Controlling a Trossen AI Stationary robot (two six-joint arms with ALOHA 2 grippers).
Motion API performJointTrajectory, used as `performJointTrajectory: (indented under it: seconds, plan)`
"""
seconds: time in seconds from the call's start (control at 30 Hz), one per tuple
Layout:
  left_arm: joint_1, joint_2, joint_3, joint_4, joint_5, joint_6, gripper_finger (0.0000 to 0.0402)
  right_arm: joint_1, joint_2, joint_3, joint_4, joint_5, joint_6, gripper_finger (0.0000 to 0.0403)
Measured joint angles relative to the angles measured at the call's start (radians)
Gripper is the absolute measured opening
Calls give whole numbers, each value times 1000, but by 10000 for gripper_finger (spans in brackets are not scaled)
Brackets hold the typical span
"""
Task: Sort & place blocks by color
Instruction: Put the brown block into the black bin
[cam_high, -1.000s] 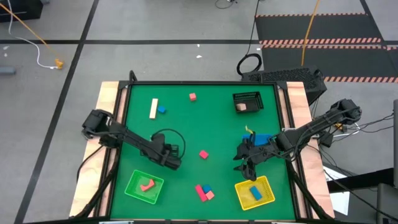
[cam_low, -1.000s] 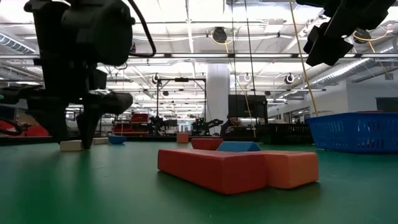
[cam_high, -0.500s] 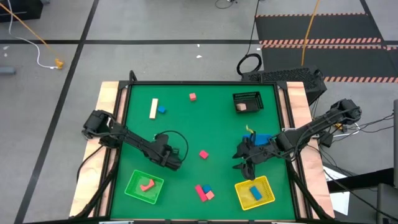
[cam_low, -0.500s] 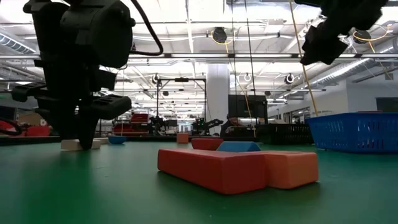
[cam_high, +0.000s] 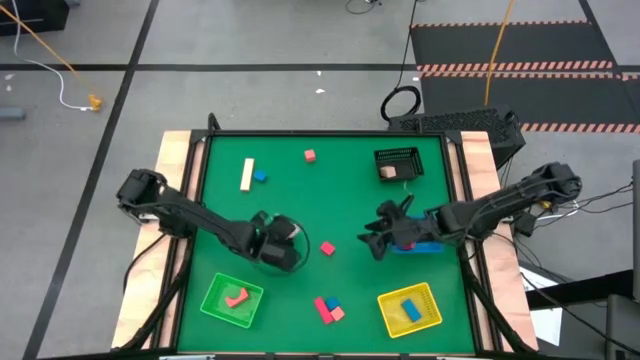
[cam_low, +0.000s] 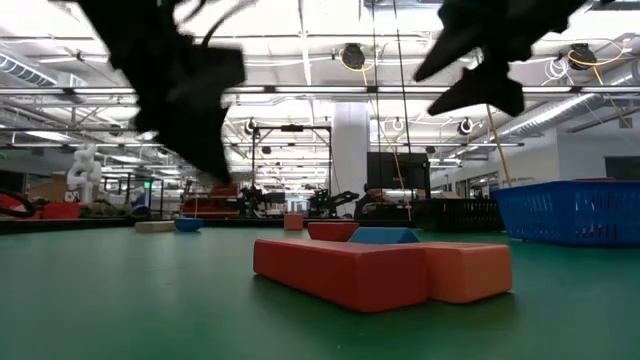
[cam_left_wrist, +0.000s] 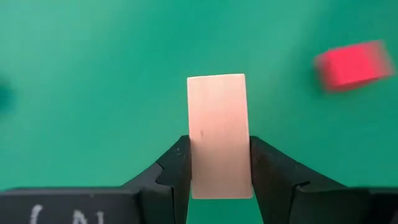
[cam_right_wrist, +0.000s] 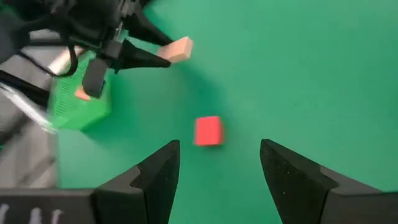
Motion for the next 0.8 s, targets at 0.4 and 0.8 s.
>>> performJointTrajectory:
  seconds: [0.4, 0.8]
  plan:
    - [-3, -14, 2, 525, 3, 669, 131, -152, 182, 0, 371, -350, 155, 212]
    - [40, -14, 1, 548, 6, 720, 131, -181, 323, 1, 649, -369, 247, 212]
